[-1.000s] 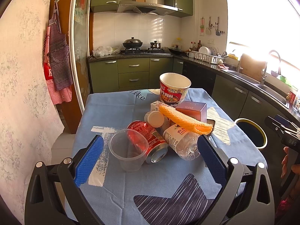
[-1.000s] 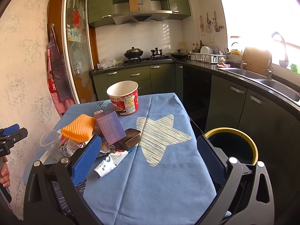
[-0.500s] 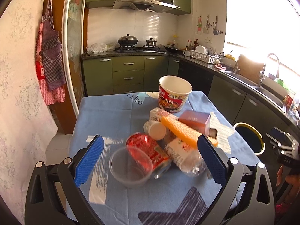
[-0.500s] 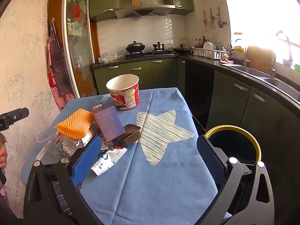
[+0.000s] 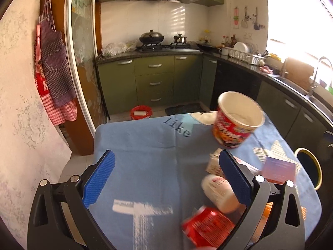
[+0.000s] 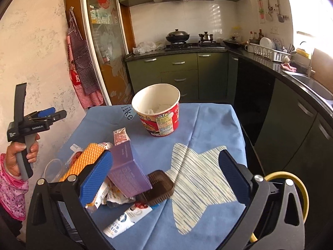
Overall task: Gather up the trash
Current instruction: 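Reach the right gripper into the paper cup and grasp the tissue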
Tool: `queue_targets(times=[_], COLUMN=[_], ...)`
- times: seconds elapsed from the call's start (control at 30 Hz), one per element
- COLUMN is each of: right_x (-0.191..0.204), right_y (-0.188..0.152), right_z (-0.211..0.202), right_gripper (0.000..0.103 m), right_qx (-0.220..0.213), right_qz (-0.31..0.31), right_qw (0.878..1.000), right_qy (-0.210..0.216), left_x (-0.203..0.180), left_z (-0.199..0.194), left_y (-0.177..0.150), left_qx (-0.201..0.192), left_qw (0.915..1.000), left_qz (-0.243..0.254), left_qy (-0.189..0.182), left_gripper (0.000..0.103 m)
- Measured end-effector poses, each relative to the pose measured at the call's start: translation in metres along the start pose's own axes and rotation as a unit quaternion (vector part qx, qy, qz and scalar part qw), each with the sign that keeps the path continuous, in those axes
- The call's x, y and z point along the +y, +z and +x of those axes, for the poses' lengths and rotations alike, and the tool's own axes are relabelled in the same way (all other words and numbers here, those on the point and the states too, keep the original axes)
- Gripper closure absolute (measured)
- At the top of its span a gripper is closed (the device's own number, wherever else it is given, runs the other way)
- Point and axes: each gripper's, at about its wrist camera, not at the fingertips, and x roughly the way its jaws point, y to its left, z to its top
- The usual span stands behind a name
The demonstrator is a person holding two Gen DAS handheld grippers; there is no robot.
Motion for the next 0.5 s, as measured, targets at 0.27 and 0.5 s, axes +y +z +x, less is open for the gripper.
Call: queue_targets(times=[0.27,0.5], right_x=[0.007,0.012], right_y=[0.073,0.119], right_z=[0.069,0.158], right_gripper=[0.033,0.038], right_qx=[0.039,0.13], right_qz=[-0.027,-0.033], right_qw=[0.998,0.989], right_qy=[0.048,0.065], left_x=[0.031,0.021], left_z=[0.097,0.133], left_y=[0.008,-0.008], left_qx=[0.041,0.059], left_qw=[0.9982,0.9977], left_qz=[-0.043,-0.033], left_qy=[-0.01,-0.011], left_gripper=[0.004,0.004])
